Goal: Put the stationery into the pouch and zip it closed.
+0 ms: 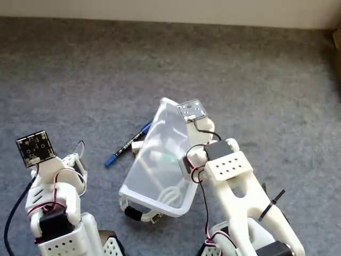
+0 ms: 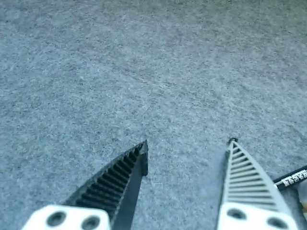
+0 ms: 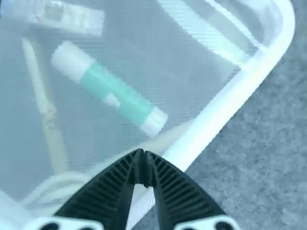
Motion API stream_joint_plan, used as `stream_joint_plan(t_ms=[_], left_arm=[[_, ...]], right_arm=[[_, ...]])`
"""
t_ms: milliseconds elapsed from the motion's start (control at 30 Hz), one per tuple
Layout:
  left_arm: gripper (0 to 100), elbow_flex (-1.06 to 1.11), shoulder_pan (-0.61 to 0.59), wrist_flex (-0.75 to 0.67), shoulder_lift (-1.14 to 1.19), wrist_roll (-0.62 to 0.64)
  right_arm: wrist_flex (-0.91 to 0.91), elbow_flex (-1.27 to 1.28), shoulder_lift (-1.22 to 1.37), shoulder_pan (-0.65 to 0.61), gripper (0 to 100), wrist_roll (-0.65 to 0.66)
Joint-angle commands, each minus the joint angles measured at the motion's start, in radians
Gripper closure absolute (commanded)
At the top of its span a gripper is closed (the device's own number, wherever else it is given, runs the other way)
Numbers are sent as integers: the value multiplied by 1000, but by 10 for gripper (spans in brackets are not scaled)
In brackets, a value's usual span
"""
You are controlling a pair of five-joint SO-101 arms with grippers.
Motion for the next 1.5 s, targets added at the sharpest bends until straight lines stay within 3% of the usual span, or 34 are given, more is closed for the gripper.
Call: stream_joint_plan(t_ms=[0, 167, 533, 800, 1000, 1167, 1467], left_arm=[[752, -5, -10, -18, -1, 8], [752, -5, -10, -18, -1, 8], [752, -5, -10, -18, -1, 8], [752, -5, -10, -18, -1, 8], [752, -8, -38, -20, -1, 9], [752, -13, -102, -23, -1, 40], [752, -15, -205, -55, 1, 72]], right_arm=[[-65, -2, -24, -5, 989, 32], [-101, -61, 165, -4, 989, 32], [-105, -467, 599, 56, 991, 35], [-88, -745, 797, 62, 992, 167], [140, -912, 737, 67, 993, 160], [228, -946, 542, 58, 993, 143], [260, -751, 189, -165, 993, 15]])
